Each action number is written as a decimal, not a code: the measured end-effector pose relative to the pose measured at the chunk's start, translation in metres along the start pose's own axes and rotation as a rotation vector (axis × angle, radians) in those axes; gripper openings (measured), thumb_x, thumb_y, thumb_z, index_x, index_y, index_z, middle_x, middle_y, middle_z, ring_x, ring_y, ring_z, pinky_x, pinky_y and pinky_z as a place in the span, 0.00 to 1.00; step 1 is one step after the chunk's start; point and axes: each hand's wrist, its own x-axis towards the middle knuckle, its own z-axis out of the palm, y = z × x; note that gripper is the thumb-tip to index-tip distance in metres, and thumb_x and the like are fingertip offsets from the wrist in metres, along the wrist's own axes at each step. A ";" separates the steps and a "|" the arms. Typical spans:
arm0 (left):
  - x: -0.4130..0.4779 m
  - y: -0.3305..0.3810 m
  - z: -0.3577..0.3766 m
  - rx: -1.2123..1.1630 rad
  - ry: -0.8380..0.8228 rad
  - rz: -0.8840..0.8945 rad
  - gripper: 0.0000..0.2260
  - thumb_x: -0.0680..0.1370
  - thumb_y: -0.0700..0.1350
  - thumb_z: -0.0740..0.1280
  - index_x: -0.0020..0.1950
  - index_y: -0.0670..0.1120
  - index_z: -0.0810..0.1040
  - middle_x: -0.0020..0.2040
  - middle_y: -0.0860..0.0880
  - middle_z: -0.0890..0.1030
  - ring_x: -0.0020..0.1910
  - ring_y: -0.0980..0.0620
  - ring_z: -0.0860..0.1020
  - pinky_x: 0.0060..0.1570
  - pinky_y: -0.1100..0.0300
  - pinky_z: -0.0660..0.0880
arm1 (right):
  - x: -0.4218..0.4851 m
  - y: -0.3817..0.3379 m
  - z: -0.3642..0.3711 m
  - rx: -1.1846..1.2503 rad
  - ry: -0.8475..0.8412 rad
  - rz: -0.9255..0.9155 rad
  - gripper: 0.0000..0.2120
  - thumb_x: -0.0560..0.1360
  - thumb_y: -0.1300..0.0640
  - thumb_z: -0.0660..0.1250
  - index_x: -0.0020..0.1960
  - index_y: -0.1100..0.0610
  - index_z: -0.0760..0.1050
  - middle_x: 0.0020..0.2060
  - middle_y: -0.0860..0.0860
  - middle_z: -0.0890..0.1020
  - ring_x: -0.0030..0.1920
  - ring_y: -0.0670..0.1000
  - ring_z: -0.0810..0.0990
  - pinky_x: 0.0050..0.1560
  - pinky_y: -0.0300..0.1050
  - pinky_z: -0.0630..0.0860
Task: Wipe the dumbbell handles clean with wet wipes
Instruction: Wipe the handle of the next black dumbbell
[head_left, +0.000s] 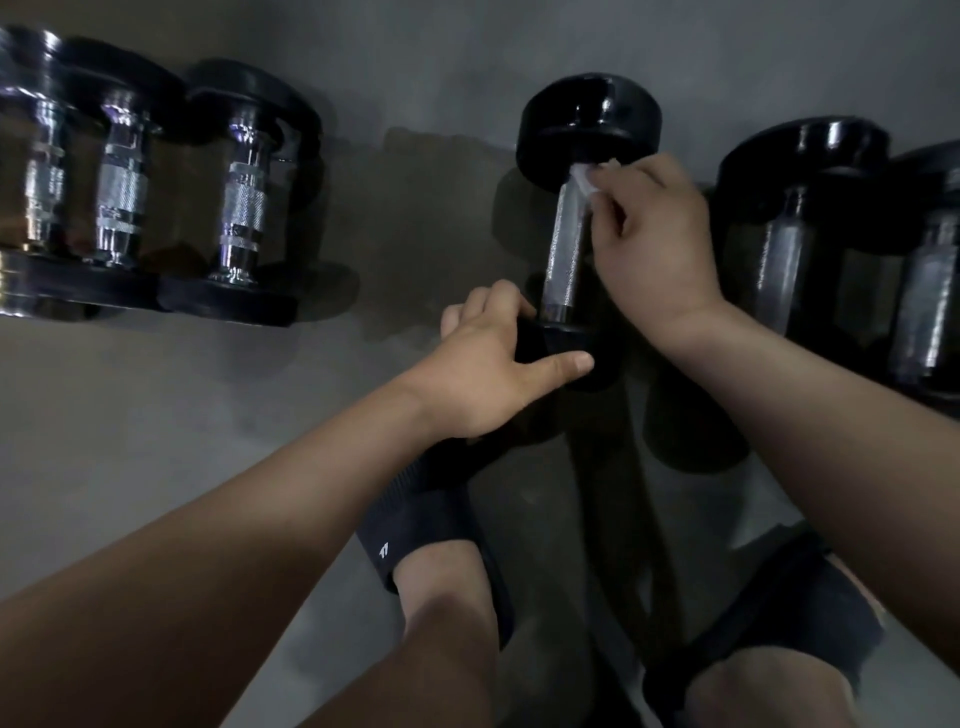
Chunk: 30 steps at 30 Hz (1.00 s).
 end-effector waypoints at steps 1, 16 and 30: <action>0.001 0.001 0.001 0.007 -0.001 0.003 0.27 0.73 0.66 0.69 0.62 0.52 0.66 0.61 0.54 0.67 0.63 0.54 0.61 0.59 0.62 0.61 | -0.002 0.000 0.001 0.013 -0.002 0.015 0.14 0.81 0.58 0.62 0.61 0.60 0.82 0.50 0.59 0.79 0.49 0.54 0.80 0.54 0.38 0.73; 0.005 -0.004 -0.003 -0.064 -0.084 0.012 0.15 0.77 0.60 0.68 0.59 0.58 0.68 0.61 0.57 0.70 0.65 0.54 0.66 0.62 0.57 0.66 | -0.012 0.014 -0.019 -0.013 -0.306 -0.305 0.14 0.80 0.64 0.61 0.61 0.63 0.81 0.49 0.58 0.77 0.45 0.53 0.77 0.47 0.44 0.75; 0.008 -0.014 -0.003 -0.092 -0.022 0.063 0.22 0.66 0.72 0.69 0.54 0.64 0.72 0.58 0.59 0.74 0.62 0.54 0.73 0.65 0.50 0.73 | -0.014 0.021 -0.029 -0.040 -0.357 -0.332 0.13 0.80 0.63 0.65 0.61 0.59 0.83 0.48 0.58 0.79 0.44 0.55 0.80 0.46 0.40 0.72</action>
